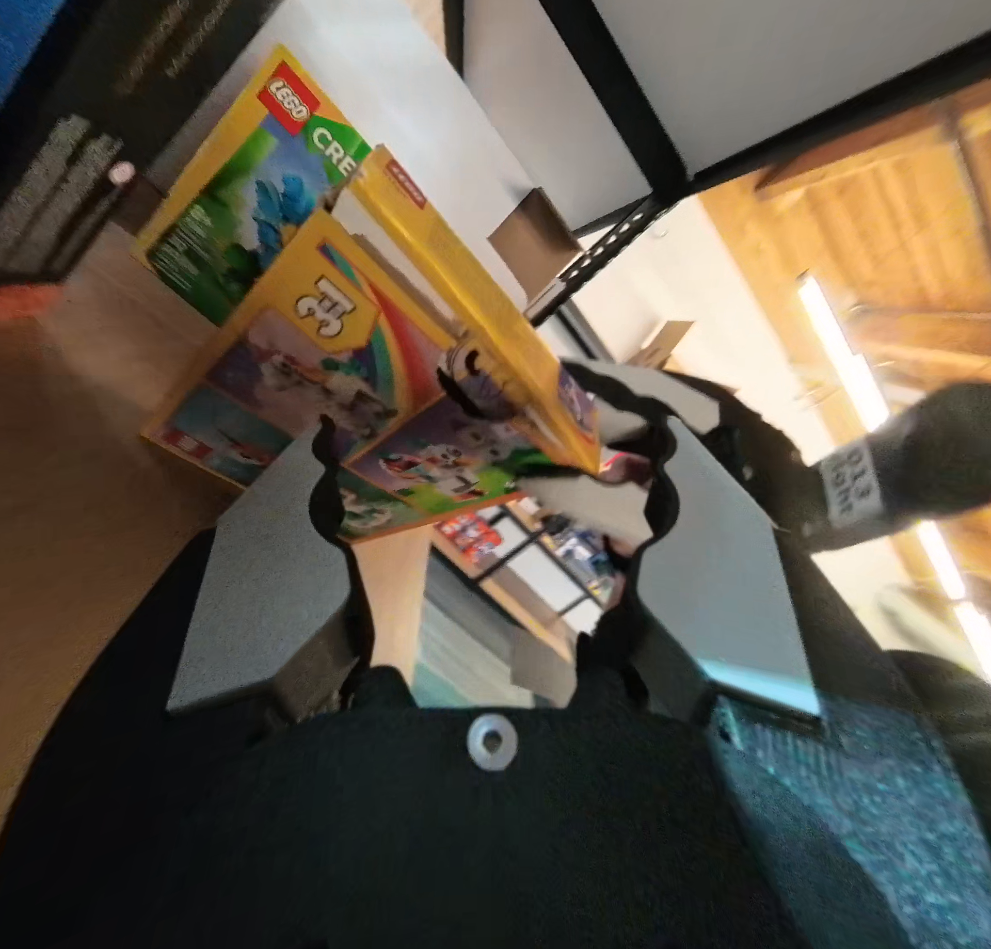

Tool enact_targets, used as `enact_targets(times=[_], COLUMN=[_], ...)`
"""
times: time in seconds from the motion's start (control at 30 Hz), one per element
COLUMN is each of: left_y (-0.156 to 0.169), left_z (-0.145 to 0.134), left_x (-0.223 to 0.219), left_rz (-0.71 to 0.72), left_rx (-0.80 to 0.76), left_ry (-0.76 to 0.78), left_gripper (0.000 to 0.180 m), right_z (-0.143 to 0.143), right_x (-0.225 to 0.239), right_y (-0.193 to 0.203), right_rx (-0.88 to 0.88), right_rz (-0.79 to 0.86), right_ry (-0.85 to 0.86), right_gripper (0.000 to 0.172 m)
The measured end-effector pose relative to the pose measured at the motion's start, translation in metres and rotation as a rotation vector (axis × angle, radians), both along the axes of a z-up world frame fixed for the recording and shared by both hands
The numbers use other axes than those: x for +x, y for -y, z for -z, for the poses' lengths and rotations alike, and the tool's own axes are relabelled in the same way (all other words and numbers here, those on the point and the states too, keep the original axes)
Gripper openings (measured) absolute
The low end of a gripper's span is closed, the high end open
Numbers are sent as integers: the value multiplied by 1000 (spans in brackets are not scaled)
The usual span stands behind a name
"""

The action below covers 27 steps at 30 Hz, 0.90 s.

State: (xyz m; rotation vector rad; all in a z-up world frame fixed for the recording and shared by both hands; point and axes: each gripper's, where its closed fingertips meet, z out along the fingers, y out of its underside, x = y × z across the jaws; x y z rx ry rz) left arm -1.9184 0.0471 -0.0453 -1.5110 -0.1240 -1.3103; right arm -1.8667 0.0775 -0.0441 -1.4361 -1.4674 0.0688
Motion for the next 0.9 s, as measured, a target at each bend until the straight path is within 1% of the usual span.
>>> enact_targets(times=[0.07,0.17,0.23,0.3,0.37,0.4,0.43,0.47,0.5,0.57,0.63,0.67,0.7,0.73,0.77,0.8,0.83,0.87,0.9], left_y=[2,5,6,5,3,2,0,-2,-4,-6,-8,-10,-11,-12,-13,-14,-14,-14,-15], left_z=[0,7,21,36,49,55,61,67,73,77,79,79,78,79,79,78,79,80,80], left_x=[-1,-9,-15,-22,-27,-29,-31,-33,-36,-39,-40,-40,-40,-39,-39,-39,-38,-35,-32], left_rz=[5,-24,-53,-78,-91,-98,-102,-111,-116,-115,-119,-115,-111,-105,-101,-98,-91,-81,-75], left_rx=[-13,-44,-84,-125,-163,-182,-197,-215,-235,-259,-262,-266,-263,-263,-260,-257,-257,-254,-254], left_ry=[60,67,57,45,52,43,22,19,27,54,9,-5,-8,-28,-48,-53,-71,-104,-125], left_gripper=[119,130,131,131,130,128,124,120,117,108,96,90,83,80,79,78,77,76,76], right_z=[9,29,43,53,50,45,39,35,39,66,93,105,101,100,100,98,94,90,91], right_x=[-9,-24,-31,-33,-27,-20,-11,-1,10,29,29,24,19,17,17,18,16,13,12], right_y=[17,45,65,83,95,93,83,65,40,-9,-26,-29,-37,-40,-42,-43,-39,-33,-34], right_rx=[57,62,5,-103,-171,-226,-272,-339,-408,-550,-755,-849,-862,-887,-905,-919,-943,-951,-919], right_rz=[-58,-170,-271,-353,-441,-453,-443,-408,-332,-186,-181,-188,-199,-206,-205,-209,-240,-286,-277], right_ry=[21,48,35,13,-49,-97,-156,-212,-236,-223,-256,-260,-338,-351,-334,-319,-323,-337,-328], right_gripper=[55,60,65,71,74,74,74,79,87,99,102,108,103,103,102,93,90,82,80])
